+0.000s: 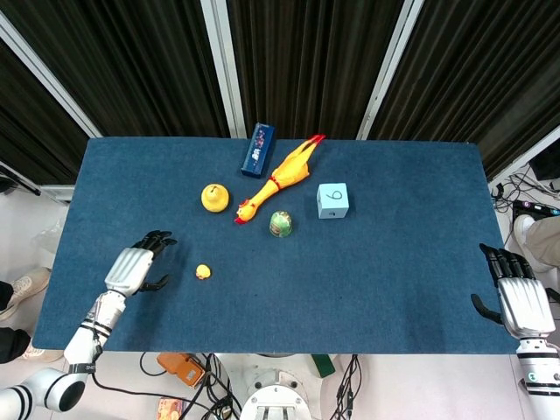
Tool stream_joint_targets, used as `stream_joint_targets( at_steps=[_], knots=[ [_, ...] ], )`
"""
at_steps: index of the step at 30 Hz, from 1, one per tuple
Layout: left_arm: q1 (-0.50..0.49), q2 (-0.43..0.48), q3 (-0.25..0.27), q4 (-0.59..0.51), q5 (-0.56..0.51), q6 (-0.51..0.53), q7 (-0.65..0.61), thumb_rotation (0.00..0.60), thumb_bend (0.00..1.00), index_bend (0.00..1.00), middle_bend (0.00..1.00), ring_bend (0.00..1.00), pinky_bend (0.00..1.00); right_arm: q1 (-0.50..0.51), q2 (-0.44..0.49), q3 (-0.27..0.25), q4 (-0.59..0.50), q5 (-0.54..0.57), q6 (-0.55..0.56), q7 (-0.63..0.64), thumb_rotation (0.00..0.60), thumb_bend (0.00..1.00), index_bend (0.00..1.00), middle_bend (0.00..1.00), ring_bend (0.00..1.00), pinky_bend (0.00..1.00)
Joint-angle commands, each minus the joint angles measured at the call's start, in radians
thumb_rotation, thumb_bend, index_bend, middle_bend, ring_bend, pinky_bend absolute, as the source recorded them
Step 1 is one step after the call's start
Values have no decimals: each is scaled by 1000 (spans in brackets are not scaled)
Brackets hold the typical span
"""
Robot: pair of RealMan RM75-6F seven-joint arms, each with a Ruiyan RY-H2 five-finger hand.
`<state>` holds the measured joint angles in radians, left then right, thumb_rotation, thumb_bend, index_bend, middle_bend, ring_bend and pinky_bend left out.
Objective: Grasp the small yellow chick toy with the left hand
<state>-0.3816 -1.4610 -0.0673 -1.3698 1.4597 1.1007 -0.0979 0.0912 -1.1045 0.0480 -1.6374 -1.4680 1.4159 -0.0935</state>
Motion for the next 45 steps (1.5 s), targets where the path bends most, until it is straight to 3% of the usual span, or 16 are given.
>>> stream_joint_targets(
  at_steps=[1, 11, 25, 45],
  knots=[
    [-11, -16, 3, 8, -8, -15, 0, 600, 259, 236, 93, 75, 265, 0, 0, 0, 0, 0, -1, 1, 600, 403, 113, 188, 161, 160],
    [-40, -54, 18, 21, -6, -41, -3, 600, 229, 301, 93, 75, 265, 3, 2, -2, -3, 0, -7, 0, 600, 403, 113, 188, 161, 160],
    [-90, -72, 8, -57, -30, -78, 101, 600, 229, 324, 93, 75, 265, 6, 4, -2, -7, 3, -12, -3, 600, 403, 113, 188, 160, 160],
    [-144, -80, -6, -35, -97, -135, 153, 600, 255, 394, 93, 75, 265, 10, 8, -3, -6, 5, -19, 0, 600, 403, 113, 188, 160, 160]
  ],
)
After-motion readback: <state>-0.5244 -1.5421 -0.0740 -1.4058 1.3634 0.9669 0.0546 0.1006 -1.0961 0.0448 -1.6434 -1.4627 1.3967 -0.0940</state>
